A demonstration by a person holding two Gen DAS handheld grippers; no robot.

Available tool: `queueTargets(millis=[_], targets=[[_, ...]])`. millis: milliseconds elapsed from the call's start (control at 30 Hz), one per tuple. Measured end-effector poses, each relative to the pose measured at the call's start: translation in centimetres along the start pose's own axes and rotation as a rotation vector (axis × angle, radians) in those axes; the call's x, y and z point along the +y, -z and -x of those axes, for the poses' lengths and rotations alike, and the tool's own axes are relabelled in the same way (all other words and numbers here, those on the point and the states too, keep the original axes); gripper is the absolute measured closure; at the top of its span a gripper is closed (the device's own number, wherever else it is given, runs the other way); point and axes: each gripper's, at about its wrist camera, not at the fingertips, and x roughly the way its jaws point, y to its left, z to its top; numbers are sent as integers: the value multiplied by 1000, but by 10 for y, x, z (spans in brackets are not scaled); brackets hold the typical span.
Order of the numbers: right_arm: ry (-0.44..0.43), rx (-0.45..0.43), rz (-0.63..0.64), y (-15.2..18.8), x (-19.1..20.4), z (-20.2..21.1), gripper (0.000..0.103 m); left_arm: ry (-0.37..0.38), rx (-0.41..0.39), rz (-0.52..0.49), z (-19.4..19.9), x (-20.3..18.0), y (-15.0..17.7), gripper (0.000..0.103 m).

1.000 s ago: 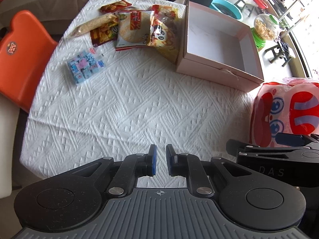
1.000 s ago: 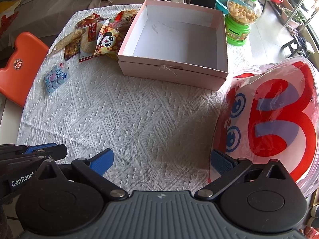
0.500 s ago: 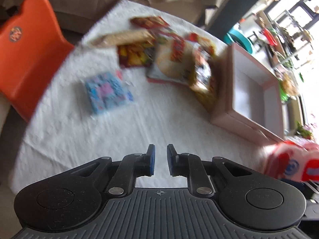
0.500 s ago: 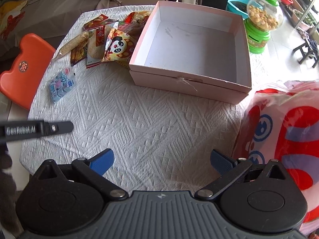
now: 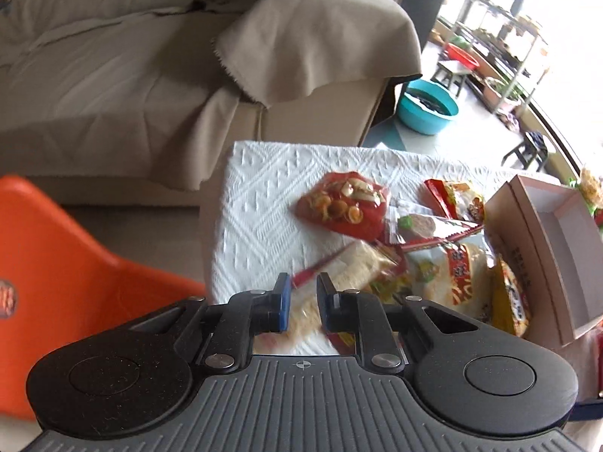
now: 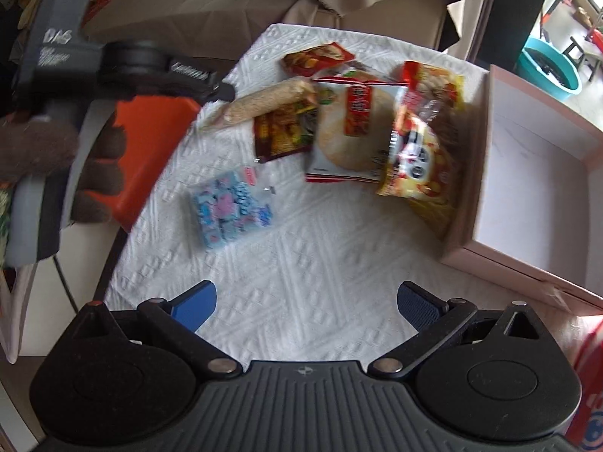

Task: Organize snacks
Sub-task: 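Reach the left gripper into the snack pile and grasp the clear-wrapped cracker stick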

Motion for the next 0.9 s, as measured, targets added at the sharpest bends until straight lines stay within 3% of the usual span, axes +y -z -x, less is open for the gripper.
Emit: queueTargets(millis=[133,233,400,567,633,800,900], targets=[[-4,26,-42,-12,30,-29,0,116,139,-183,-37,0,-14,85],[3,20,-88,-20,44,-45,0,163,158,-294,-41,-4,-16,85],[56,11,-129,-35,48,-68,0,224,248,-293,-43,0,-19,83],[123,-8,-44,-53,49,-94,4,171,286,-290,-45,-2,-13,65],[93,-16,-30,-55,43,-96,4,139,288,-262,-47,-5,-12,61],[79,-14,3,-39,13,-85,5,0,302,-184,-59,-27,-14,56],[29,56,1,-19,-16,-79,6,-75,300,-102,-68,-44,-12,55]])
